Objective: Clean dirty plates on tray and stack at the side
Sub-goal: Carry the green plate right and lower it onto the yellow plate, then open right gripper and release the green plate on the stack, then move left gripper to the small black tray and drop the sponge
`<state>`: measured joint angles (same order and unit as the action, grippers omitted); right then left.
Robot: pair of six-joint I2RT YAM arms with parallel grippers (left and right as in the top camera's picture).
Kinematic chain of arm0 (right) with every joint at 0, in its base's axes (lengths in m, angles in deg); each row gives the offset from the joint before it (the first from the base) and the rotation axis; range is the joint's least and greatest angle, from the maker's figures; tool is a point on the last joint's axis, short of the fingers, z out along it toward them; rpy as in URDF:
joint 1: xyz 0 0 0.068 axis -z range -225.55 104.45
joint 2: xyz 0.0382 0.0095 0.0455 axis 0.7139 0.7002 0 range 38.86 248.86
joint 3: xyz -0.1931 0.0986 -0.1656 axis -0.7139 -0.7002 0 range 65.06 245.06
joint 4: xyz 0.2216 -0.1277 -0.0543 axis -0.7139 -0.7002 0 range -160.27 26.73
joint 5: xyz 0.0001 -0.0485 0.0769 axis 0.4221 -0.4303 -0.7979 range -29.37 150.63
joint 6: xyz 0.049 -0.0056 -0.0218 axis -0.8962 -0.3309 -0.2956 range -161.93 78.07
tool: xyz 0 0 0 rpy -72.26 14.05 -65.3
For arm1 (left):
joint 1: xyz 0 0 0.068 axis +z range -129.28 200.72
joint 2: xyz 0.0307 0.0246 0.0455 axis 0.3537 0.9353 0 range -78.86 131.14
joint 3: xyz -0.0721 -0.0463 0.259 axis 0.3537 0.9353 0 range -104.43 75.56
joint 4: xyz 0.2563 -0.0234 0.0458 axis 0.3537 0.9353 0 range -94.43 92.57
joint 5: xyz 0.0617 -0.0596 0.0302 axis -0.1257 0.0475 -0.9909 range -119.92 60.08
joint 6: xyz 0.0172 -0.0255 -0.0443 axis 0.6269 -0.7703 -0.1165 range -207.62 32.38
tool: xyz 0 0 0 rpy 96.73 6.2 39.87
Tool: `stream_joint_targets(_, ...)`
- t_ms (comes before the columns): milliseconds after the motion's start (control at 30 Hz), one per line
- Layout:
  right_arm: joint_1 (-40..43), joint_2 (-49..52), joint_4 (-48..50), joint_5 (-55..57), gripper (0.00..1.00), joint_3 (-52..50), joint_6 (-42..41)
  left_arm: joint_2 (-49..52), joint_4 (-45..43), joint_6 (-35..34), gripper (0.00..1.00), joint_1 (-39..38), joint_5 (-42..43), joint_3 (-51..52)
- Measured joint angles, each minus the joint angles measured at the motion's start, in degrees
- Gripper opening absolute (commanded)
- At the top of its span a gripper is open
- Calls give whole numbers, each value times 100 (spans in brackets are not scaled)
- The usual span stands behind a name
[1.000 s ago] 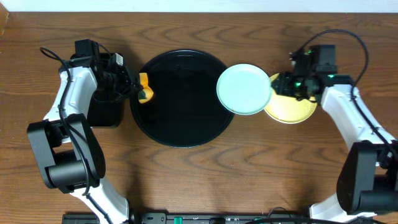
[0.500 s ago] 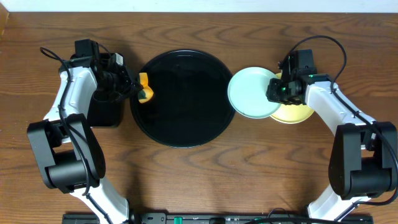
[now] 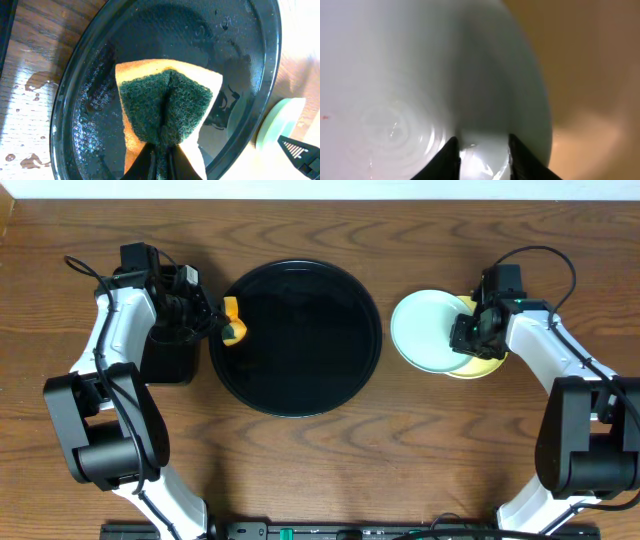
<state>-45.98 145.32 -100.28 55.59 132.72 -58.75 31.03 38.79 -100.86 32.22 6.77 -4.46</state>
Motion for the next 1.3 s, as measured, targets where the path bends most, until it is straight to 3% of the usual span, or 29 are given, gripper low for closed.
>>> stream_joint_targets(533, 358, -122, -538, -149, 49, 142, 184, 0, 0, 0, 7, 0, 0, 0)
stream_joint_targets(600, 306, -310, -544, -302, 55, 286, 245, -2, 0, 0, 8, 0, 0, 0)
stream_joint_targets(667, 225, -601, -527, -474, 72, 455, 280, 0, 0, 0, 7, 0, 0, 0)
stream_joint_targets(767, 39, -1178, -404, -767, 89, 662, 369, 0, 0, 2, 7, 0, 0, 0)
stream_joint_targets(833, -111, -1486, -358, -903, 94, 741, 363, 0, 0, 4, 8, -2, -2, 0)
stream_joint_targets(1033, -710, -1867, -389, -1047, 96, 787, 387, 0, 129, 280, 7, -179, -105, 0)
stream_joint_targets(1300, -1078, -1786, -391, -1021, 98, 787, 387, -15, 310, 321, 7, -586, -1635, -33)
